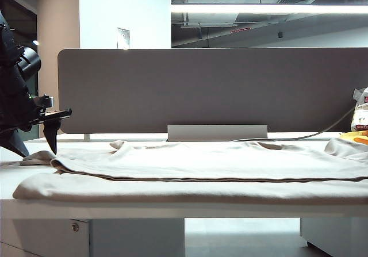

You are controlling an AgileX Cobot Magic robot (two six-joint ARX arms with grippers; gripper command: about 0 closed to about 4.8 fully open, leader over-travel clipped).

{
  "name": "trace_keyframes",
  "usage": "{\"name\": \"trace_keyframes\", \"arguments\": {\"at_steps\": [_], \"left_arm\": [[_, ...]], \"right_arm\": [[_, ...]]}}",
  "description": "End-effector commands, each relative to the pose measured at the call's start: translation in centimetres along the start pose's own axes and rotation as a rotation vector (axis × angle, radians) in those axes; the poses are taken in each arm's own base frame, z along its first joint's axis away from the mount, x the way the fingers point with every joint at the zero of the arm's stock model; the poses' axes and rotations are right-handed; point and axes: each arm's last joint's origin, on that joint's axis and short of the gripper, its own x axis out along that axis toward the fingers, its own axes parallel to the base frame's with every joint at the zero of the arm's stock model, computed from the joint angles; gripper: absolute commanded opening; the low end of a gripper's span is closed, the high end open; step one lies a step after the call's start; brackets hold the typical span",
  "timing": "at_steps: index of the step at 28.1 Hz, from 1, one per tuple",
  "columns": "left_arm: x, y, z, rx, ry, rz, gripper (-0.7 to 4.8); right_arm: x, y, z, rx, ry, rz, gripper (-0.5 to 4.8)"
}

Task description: Fold the bottom side of the T-shirt horizontally towards the center, about one-third of the way, then fold the sleeve back towards the center, creating a straight line along the edge of the T-shirt, and finally fold the bottom of the T-shirt up towards the top, creating a neat rectangle.

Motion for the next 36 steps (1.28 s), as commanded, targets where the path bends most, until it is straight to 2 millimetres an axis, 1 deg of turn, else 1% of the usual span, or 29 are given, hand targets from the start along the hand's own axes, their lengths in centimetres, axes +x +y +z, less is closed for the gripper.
{"name": "trace_keyframes", "arguments": {"at_steps": [1,2,4,7,8,11,12,14,18,22,24,26,31,36], "left_arm": [[0.2,0.1,-0.2,0.019,0.024,-0.001,2.66],[0.3,0.0,-0.3,0.023,0.027,0.0,2.34],[0.4,-0.1,-0.3,0.044,0.029,-0.003,1.63],[0.4,-0.2,-0.4,0.062,0.028,-0.004,0.86],[0.4,-0.2,-0.3,0.062,0.027,-0.004,0.7],[0.4,-0.2,-0.3,0.064,0.019,-0.006,0.35],[0.4,-0.2,-0.2,0.065,0.014,-0.007,0.01],[0.4,-0.2,-0.2,0.077,0.009,-0.012,-0.06],[0.3,-0.4,0.1,0.094,0.0,-0.038,-0.06],[0.0,-1.4,0.5,0.112,-0.016,-0.071,-0.06],[-0.2,-2.2,0.8,0.126,-0.025,-0.089,-0.06],[-0.6,-3.4,1.2,0.152,-0.037,-0.114,-0.06],[-1.5,-6.9,1.6,0.23,-0.044,-0.162,-0.06],[-2.0,-10.8,1.2,0.309,-0.051,-0.214,-0.06]], "right_arm": [[0.2,0.1,0.0,-0.004,0.004,0.005,2.71],[0.3,0.0,0.0,-0.003,0.006,0.004,2.65],[0.3,0.0,-0.1,-0.003,0.007,0.005,2.21],[0.3,0.0,0.0,-0.006,0.001,0.007,0.87],[0.3,0.0,0.0,-0.006,0.0,0.007,0.62],[0.4,0.1,0.0,-0.008,0.001,0.008,0.21],[0.4,0.2,0.0,-0.01,0.001,0.009,0.07],[0.4,0.2,0.0,-0.012,-0.002,0.012,0.07],[0.3,0.5,0.2,-0.02,-0.013,0.076,-0.03],[0.1,1.1,0.7,-0.033,-0.021,0.117,-0.03],[-0.2,2.0,1.1,-0.051,-0.029,0.151,-0.03],[-0.4,2.8,1.5,-0.07,-0.039,0.183,-0.03],[-1.3,5.9,2.3,-0.128,-0.061,0.254,-0.03],[-1.4,8.8,1.9,-0.179,-0.039,0.346,-0.03]]}}
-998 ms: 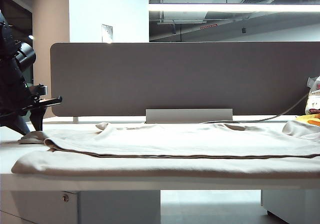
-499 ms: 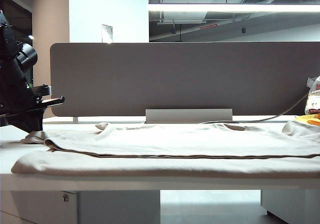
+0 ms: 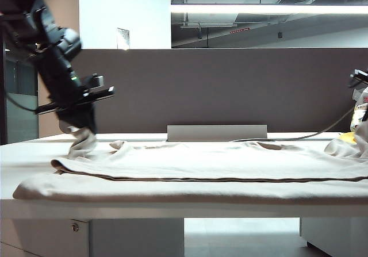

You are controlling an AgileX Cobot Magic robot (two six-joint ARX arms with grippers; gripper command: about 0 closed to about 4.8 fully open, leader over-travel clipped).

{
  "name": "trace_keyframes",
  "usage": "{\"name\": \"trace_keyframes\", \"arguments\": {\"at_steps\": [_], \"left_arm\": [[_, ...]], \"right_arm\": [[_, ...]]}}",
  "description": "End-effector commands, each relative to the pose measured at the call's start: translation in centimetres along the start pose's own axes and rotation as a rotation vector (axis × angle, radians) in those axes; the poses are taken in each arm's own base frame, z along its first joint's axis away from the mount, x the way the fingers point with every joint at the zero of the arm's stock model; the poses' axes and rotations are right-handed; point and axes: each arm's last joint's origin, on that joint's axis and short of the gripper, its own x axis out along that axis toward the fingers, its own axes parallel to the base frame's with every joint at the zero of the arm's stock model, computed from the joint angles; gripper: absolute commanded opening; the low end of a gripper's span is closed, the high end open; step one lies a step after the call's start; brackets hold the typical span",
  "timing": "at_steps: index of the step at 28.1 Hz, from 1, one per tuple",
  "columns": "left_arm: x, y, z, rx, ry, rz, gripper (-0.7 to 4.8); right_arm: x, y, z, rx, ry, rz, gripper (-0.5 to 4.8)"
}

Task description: Fold the bottom side of the T-shirt horizontally towards the center, about one-third of the way, then fold the sleeve back towards the center, creating a straight line along the edge of the T-shirt, and finally fold the bottom of the T-shirt up towards the top, creating a neat rectangle.

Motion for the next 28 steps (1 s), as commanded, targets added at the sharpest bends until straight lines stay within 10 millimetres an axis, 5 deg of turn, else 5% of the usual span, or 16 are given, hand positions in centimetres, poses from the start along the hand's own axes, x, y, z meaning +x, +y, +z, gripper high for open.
{"name": "trace_keyframes", "arguments": {"at_steps": [1,10,22,25,28], "left_arm": [[0.0,-2.7,0.1,0.066,0.0,-0.047,-0.06],[0.8,-9.0,-1.1,0.194,0.033,-0.148,-0.06],[0.9,-10.3,-1.5,0.21,0.047,-0.192,0.26],[0.9,-10.4,-1.5,0.208,0.054,-0.237,2.23],[0.8,-10.5,-1.5,0.204,0.06,-0.275,3.54]], "right_arm": [[0.6,2.2,-0.1,-0.039,0.015,0.075,-0.03],[2.5,6.9,-1.7,-0.105,0.093,0.176,-0.03],[3.8,10.5,-3.5,-0.155,0.156,0.234,0.1],[3.8,10.6,-3.7,-0.148,0.175,0.229,2.22],[3.8,10.5,-3.9,-0.14,0.191,0.224,4.26]]}}
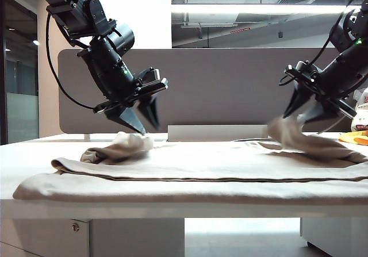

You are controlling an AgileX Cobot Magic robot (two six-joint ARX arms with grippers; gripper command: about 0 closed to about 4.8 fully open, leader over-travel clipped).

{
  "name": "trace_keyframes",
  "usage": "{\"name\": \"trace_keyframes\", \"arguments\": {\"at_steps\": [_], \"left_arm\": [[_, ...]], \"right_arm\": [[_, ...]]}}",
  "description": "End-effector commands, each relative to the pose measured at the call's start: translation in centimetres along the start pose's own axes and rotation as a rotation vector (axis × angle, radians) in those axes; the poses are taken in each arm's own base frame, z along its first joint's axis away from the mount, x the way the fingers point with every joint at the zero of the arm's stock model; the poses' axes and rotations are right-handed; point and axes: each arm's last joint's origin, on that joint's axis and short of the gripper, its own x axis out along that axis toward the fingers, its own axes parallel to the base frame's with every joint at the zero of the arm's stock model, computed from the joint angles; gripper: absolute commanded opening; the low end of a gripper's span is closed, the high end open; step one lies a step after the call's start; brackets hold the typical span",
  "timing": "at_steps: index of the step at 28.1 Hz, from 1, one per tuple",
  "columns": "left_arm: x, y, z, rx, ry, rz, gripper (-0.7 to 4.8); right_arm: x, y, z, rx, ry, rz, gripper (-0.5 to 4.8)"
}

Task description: Fold the bottom side of the T-shirt horizontally towards the center, about one-third of the way, then fold the sleeve back towards the center, creating a straight line along the edge of the T-shirt, and finally fold the bottom of the T-shirt up towards the top, creating a neat rectangle.

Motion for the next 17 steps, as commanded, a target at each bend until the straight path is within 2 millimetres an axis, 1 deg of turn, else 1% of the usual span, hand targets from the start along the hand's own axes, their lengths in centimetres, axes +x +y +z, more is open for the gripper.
{"name": "trace_keyframes", "arguments": {"at_steps": [1,2,4,7,9,10,11,12,14,15,17], "left_arm": [[-0.1,-0.2,0.2,0.004,-0.011,-0.048,3.79],[-0.2,-0.2,0.2,0.004,-0.012,-0.052,3.88],[-0.2,-0.2,0.3,-0.002,-0.015,-0.062,4.12],[-0.2,-0.2,0.3,-0.017,-0.015,-0.067,4.19],[-0.4,-0.1,0.2,-0.027,-0.006,-0.037,4.18],[-0.5,0.0,0.2,-0.031,0.0,-0.018,4.17],[-0.7,0.3,0.1,-0.037,0.004,0.002,4.16],[-1.0,0.6,0.1,-0.042,0.014,0.028,4.15],[-1.3,0.9,0.0,-0.047,0.028,0.047,4.04],[-1.7,1.3,-0.1,-0.058,0.032,0.052,4.01],[-2.1,1.6,-0.1,-0.071,0.044,0.059,3.98]], "right_arm": [[-0.2,0.2,0.1,-0.001,0.007,0.016,4.61],[-0.2,0.3,0.1,-0.001,0.009,0.027,4.74],[-0.2,0.4,0.1,-0.003,0.012,0.049,4.74],[-0.2,0.4,0.0,0.002,0.021,0.052,4.73],[-0.3,0.3,-0.1,0.02,0.039,0.046,4.71],[-0.4,0.2,-0.3,0.03,0.051,0.041,4.61],[-0.5,0.0,-0.3,0.039,0.061,0.038,4.35],[-0.6,-0.2,-0.5,0.046,0.076,0.038,3.89],[-0.8,-0.6,-0.7,0.051,0.093,0.032,3.26],[-1.1,-0.8,-0.7,0.058,0.102,0.025,3.07],[-1.5,-1.0,-0.9,0.055,0.117,0.018,3.06]]}}
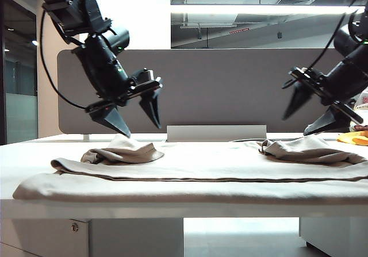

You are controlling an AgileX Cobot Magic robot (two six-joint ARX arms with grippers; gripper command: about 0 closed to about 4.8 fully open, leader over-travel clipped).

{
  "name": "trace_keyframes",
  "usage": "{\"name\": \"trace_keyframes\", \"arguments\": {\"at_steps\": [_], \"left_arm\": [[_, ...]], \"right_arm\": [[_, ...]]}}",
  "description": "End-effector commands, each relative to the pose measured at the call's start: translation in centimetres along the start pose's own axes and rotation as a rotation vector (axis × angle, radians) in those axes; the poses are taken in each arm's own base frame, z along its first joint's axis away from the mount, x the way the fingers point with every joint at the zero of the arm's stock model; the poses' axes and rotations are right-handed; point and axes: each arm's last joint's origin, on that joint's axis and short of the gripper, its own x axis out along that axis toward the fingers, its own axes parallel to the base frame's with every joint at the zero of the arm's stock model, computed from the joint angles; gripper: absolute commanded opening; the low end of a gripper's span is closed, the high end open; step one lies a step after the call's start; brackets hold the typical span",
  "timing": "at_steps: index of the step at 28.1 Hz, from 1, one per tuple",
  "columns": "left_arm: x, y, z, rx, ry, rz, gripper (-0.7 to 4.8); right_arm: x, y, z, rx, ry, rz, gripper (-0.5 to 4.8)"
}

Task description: Fold the bottom side of the T-shirt horizontally towards the center, about one-third of the way, then fold the sleeve back towards the center, creating a straight line along the edge of the T-shirt, and finally fold the bottom of the T-shirt up towards the top, creating a neat rectangle.

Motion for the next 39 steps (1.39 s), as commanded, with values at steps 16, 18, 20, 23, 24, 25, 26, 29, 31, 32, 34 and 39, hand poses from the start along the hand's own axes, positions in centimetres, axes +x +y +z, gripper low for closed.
{"name": "trace_keyframes", "arguments": {"at_steps": [16,18,20,23,24,25,26,29,31,32,34,39], "left_arm": [[-5.2,0.3,-5.7,-0.06,-0.07,0.015,3.63],[-6.0,0.1,-6.4,-0.056,-0.076,0.014,3.63],[-6.7,-0.2,-7.4,-0.049,-0.091,0.016,3.63],[-7.6,-0.5,-8.9,-0.054,-0.102,0.018,3.62],[-7.8,-0.6,-9.3,-0.058,-0.103,0.018,3.62],[-8.0,-0.6,-10.0,-0.062,-0.1,0.018,3.62],[-8.2,-0.6,-10.5,-0.065,-0.099,0.018,3.62],[-8.7,-0.7,-12.3,-0.073,-0.099,0.018,3.62],[-9.1,-0.8,-13.4,-0.091,-0.093,0.015,3.62],[-9.2,-0.8,-13.9,-0.094,-0.087,0.011,3.63],[-9.4,-0.9,-14.9,-0.094,-0.08,0.009,3.63],[-10.1,-1.1,-17.9,-0.105,-0.073,0.008,3.63]], "right_arm": [[-6.4,0.6,-5.0,-0.023,-0.051,-0.061,2.3],[-6.7,0.6,-6.0,-0.017,-0.044,-0.07,2.3],[-6.8,0.5,-7.1,-0.01,-0.037,-0.093,2.3],[-7.0,0.4,-8.8,0.006,-0.029,-0.106,2.3],[-7.2,0.4,-9.4,0.009,-0.027,-0.106,2.3],[-7.3,0.4,-10.0,0.012,-0.027,-0.106,2.3],[-7.5,0.4,-10.6,0.012,-0.029,-0.106,2.3],[-8.2,0.8,-12.2,0.02,-0.041,-0.108,2.3],[-8.8,1.1,-13.2,0.023,-0.055,-0.106,2.3],[-9.1,1.2,-13.6,0.02,-0.059,-0.109,2.3],[-9.6,1.5,-14.5,0.018,-0.068,-0.129,2.3],[-11.2,1.9,-16.5,0.025,-0.085,-0.176,2.3]]}}
